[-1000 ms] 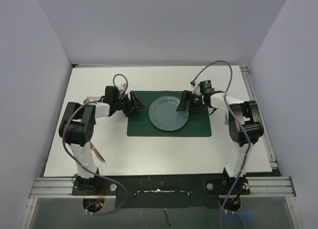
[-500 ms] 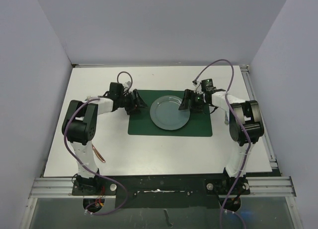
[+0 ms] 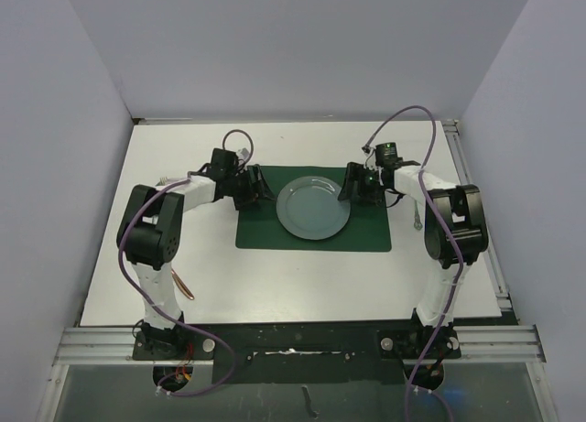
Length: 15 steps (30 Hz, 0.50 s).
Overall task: Set the dinner table for one person
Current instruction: Adjust the plate on the napkin.
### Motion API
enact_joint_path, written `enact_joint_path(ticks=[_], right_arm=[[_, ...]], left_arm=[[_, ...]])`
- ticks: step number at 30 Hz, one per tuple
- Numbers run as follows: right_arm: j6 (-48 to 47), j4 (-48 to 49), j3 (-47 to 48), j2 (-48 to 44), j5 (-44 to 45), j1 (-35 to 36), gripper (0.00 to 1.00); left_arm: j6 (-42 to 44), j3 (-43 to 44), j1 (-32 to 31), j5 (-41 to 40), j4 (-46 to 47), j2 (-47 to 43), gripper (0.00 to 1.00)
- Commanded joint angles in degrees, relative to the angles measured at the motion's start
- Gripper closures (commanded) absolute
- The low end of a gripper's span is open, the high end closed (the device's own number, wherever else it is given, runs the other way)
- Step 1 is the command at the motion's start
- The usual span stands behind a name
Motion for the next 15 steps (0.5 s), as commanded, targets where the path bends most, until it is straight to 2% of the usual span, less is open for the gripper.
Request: enact_joint_path(ticks=[1,11,15], right_arm=[[-0.8,-0.3,-0.7,-4.2,3.8,-1.2,0.27],[0.3,-0.8,-1.1,-14.2,4.5,-1.5,0.28],[0.3,-1.2,-0.7,-16.9,3.9,-1.2,0.29]], left_arm=[[4.4,-2.4,1.0,-13.3,-6.3,0.6,0.33],[1.8,-3.5,1.0,-10.0,-3.6,-11.5,0.32],[1.7,-2.0,1.0,-8.0,-3.0,-13.3,0.32]])
